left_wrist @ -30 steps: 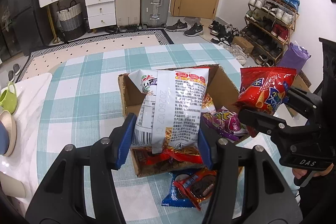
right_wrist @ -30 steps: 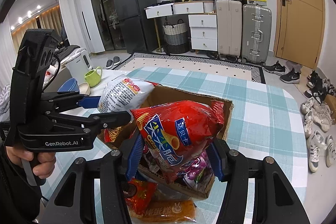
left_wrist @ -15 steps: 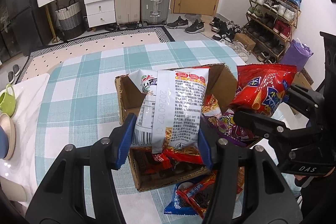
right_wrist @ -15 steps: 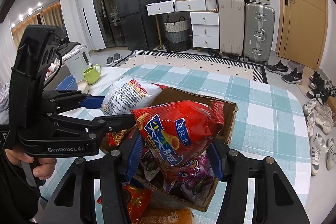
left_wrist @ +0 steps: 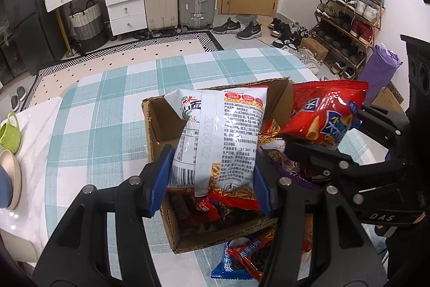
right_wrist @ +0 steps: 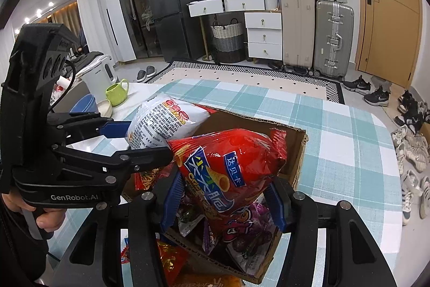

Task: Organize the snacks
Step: 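Lower both held bags down into the cardboard box, then open both tools to drop the bags into the box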

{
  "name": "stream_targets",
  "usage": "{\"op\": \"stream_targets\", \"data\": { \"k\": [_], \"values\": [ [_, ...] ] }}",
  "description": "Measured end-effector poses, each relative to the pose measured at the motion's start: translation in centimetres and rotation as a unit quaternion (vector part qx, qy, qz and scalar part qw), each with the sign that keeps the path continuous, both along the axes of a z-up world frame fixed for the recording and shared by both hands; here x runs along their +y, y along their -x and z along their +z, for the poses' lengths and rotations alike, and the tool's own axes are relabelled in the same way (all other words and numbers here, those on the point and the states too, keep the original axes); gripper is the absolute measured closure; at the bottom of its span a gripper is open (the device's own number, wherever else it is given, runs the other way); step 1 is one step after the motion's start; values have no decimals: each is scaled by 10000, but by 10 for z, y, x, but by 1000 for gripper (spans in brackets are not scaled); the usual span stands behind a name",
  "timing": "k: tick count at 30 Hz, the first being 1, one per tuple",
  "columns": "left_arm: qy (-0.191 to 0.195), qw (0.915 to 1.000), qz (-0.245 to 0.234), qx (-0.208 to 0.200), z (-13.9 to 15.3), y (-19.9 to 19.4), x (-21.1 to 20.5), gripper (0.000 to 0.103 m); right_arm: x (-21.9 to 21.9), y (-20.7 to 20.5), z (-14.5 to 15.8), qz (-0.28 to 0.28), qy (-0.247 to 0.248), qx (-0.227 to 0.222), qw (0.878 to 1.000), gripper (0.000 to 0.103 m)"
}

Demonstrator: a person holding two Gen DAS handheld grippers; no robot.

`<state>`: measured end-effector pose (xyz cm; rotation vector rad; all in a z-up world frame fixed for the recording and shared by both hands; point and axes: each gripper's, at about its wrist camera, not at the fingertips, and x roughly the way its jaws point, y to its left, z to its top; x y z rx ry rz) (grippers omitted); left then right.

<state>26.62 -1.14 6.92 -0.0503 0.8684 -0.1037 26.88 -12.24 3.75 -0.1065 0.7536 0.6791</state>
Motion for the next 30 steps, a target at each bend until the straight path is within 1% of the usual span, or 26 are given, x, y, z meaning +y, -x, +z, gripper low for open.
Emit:
{"op": "stream_targets", "data": {
  "k": [10, 19, 21, 25, 26, 27, 28, 29, 30],
  "values": [
    [-31, 9999, -33, 89, -7, -8, -3, 51, 4, -7, -7, 131, 138, -32, 9998, 47],
    [-97, 9997, -17, 230, -19, -12, -5, 51, 6, -12, -16, 227, 264, -54, 9994, 46],
    [-107, 9996, 4, 250, -21, -14, -6, 51, 6, -13, -17, 246, 283, -62, 9993, 43],
    [-77, 9994, 67, 316, -25, -17, -2, 51, 1, -9, -11, 147, 265, -208, 9993, 25],
    [6, 9995, 61, 323, -25, -16, 0, 51, -2, -7, -9, 147, 227, -248, 9993, 22],
    [64, 9994, 58, 326, -25, -15, 2, 50, -4, -4, -5, 135, 197, -297, 9993, 18],
    [97, 9995, 46, 310, -24, -14, 3, 50, -7, -2, -3, 111, 206, -329, 9992, 17],
    [90, 9996, 45, 273, -22, -12, 3, 48, -9, 1, -1, 75, 220, -356, 9991, 16],
    [68, 9996, 63, 249, -20, -11, 4, 38, -11, 3, 1, 47, 220, -369, 9991, 14]
  ]
}}
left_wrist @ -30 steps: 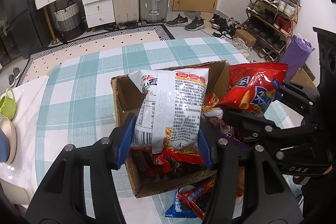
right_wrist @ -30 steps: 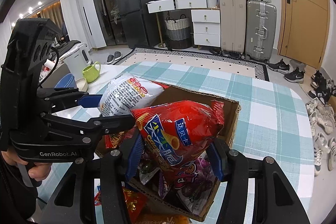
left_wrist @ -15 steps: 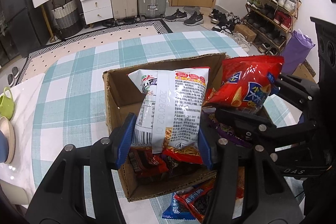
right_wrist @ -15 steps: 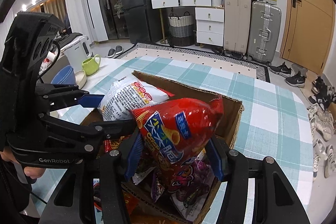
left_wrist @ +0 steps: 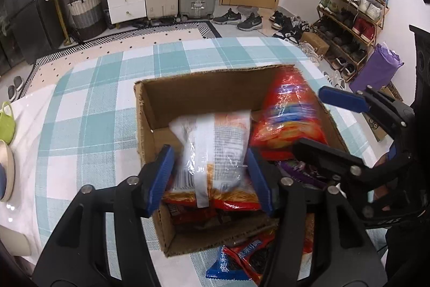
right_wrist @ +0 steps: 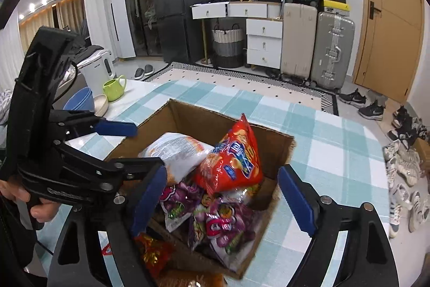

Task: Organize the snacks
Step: 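Open both tools to drop the bags into the box, then move both open tools back to the packets beside the box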

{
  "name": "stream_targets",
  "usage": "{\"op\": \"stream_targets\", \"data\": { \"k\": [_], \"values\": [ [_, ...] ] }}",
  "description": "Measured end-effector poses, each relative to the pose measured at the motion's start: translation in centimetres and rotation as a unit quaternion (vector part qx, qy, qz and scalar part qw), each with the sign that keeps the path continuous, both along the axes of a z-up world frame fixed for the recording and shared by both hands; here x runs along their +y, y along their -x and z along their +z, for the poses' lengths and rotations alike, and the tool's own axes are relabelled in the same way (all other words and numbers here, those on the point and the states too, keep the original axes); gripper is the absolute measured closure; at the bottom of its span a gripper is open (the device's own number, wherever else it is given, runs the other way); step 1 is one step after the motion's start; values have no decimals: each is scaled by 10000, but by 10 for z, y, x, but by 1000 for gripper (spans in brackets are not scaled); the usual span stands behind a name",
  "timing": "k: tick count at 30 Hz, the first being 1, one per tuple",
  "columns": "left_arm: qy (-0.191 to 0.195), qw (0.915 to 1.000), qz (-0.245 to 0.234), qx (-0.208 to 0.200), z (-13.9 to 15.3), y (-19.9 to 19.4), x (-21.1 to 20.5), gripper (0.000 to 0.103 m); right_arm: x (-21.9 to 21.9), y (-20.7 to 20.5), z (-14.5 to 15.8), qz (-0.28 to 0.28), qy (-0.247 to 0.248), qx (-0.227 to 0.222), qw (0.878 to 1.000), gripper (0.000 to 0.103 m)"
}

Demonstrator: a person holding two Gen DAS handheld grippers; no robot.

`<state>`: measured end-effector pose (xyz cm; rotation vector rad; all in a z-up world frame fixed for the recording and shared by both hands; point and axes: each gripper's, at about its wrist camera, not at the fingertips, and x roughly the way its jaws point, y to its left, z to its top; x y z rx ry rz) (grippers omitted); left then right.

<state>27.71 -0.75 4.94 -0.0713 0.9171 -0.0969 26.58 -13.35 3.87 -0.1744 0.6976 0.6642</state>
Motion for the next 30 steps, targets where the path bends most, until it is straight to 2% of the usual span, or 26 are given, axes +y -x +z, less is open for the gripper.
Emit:
{"op": "stream_targets", "data": {
  "k": [1, 2, 3, 10, 11, 12, 16, 30],
  "values": [
    [-25, 10000, 27, -24, 2, 2, 1, 28, -4, 2, 2, -37, -4, 4, 10000, 10],
    [22, 10000, 28, -92, 6, 6, 2, 28, -6, 4, 3, -76, -9, 11, 10000, 6],
    [78, 9999, 26, -104, 8, 9, 3, 23, -9, 6, 4, -130, -18, 26, 9999, 1],
    [105, 9997, 118, -177, 23, 39, 6, 15, -27, 26, 1, -436, -69, 256, 9987, 1],
    [86, 9997, 139, -180, 24, 45, 7, 10, -28, 29, 0, -459, -79, 283, 9985, 1],
    [75, 9997, 157, -190, 25, 49, 7, 2, -29, 33, 0, -475, -100, 309, 9983, 1],
    [82, 9994, 219, -250, 27, 70, 10, 1, -32, 47, -3, -469, -128, 425, 9979, 1],
    [195, 9989, 415, -46, 10, 115, 24, 1, -40, 85, -25, -504, -72, 751, 9959, 1]
  ]
}}
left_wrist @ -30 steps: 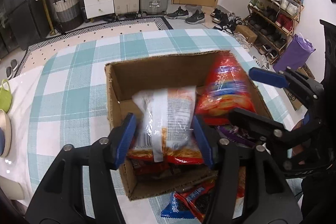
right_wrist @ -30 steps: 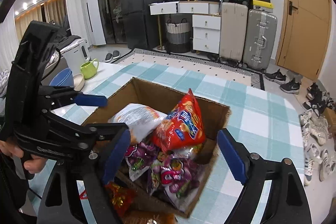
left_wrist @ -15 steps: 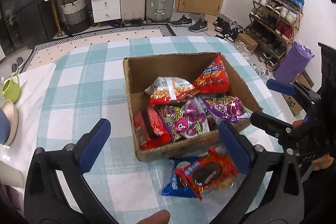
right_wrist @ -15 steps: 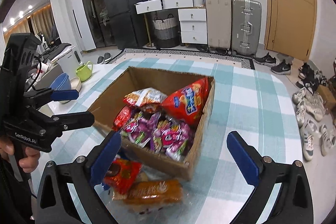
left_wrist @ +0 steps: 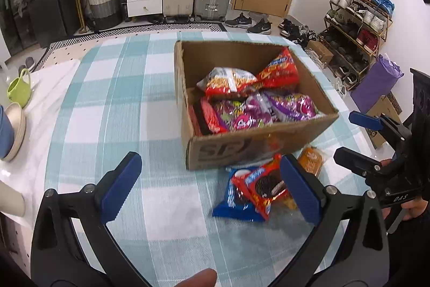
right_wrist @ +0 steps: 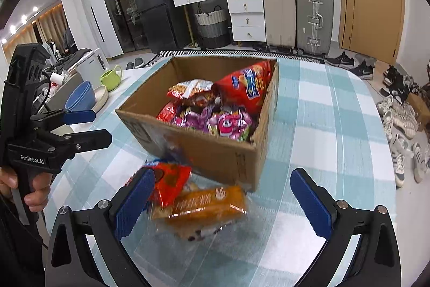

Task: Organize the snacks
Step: 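Move both open tools back to the packets beside the box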

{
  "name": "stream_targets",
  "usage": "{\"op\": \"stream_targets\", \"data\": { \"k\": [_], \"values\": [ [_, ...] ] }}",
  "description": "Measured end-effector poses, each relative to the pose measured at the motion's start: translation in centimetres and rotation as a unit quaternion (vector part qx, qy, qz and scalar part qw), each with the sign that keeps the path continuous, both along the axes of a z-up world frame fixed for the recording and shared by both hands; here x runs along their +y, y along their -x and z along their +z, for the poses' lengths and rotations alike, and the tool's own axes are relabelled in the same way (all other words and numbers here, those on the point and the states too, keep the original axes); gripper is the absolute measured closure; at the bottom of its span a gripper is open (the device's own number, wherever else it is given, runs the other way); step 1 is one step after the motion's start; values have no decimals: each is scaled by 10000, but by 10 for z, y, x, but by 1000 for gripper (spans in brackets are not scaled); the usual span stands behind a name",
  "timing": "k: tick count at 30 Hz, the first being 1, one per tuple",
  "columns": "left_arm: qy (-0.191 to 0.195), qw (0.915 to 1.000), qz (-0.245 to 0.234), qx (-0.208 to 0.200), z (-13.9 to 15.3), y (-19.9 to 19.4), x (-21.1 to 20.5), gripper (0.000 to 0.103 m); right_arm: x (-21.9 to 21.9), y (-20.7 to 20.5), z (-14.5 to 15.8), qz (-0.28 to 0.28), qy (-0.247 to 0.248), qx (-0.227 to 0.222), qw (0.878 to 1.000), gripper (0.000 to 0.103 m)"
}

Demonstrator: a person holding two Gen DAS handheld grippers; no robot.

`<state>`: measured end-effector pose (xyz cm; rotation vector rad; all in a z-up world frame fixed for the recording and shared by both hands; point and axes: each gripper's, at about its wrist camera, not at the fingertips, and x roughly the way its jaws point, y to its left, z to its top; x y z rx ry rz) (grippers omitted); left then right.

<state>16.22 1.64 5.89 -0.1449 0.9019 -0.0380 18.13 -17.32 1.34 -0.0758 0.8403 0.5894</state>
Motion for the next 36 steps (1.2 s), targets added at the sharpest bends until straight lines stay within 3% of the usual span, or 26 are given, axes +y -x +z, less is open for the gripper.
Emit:
{"op": "stream_targets", "data": {
  "k": [14, 36],
  "values": [
    [30, 9996, -133, 259, -23, 15, -10, 1, -2, 10, -24, -38, 16, 301, 9995, 1],
    [61, 9976, -448, 527, -46, 5, -31, 1, -4, 17, -43, 53, 145, 566, 9983, 1]
  ]
}}
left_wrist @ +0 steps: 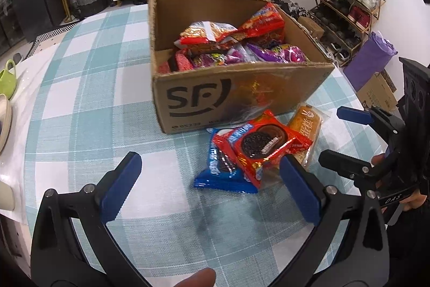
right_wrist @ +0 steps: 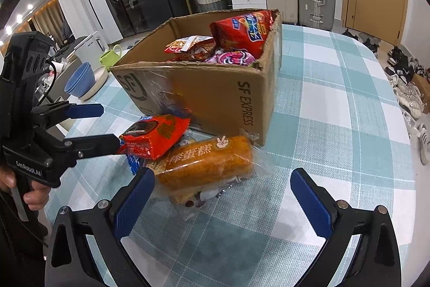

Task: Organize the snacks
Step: 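Move both open tools back to the packets beside the box, then grasp the red Oreo pack with the left tool while the right tool grasps the orange cake bag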

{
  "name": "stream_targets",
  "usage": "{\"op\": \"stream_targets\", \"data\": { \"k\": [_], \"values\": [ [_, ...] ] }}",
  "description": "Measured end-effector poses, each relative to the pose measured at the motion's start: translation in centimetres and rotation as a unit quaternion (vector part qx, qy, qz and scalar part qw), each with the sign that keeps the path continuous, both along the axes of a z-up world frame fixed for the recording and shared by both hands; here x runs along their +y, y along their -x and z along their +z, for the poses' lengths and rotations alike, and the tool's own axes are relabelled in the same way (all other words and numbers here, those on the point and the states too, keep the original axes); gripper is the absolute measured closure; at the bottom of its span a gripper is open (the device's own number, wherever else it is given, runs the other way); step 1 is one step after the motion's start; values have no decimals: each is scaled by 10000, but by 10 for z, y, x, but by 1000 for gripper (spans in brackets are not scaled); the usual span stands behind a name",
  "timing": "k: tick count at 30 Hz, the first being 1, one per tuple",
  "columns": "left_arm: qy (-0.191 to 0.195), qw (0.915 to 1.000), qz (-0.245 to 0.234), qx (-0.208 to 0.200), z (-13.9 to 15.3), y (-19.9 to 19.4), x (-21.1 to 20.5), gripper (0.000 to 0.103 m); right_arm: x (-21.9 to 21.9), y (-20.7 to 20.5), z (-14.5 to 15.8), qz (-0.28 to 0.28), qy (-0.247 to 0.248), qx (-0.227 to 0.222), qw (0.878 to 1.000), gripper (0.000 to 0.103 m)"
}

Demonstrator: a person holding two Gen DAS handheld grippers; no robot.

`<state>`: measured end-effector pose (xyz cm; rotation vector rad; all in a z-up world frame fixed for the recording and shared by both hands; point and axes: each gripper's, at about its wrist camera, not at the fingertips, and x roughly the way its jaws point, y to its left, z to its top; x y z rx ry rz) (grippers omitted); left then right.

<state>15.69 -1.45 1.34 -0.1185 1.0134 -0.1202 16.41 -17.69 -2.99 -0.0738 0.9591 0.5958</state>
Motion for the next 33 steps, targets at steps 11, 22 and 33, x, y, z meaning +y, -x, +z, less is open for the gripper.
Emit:
{"op": "stream_targets", "data": {
  "k": [11, 22, 33],
  "values": [
    [355, 9990, -41, 286, -15, -16, -22, 1, -13, -1, -6, -129, -25, 60, 9999, 1],
    [495, 9980, -45, 383, -21, -35, -47, 1, -20, -2, -11, -198, -18, 102, 9998, 1],
    [582, 9971, -248, 429, -24, -43, -54, 46, -23, -1, -12, -229, -31, 122, 9997, 1]
  ]
}}
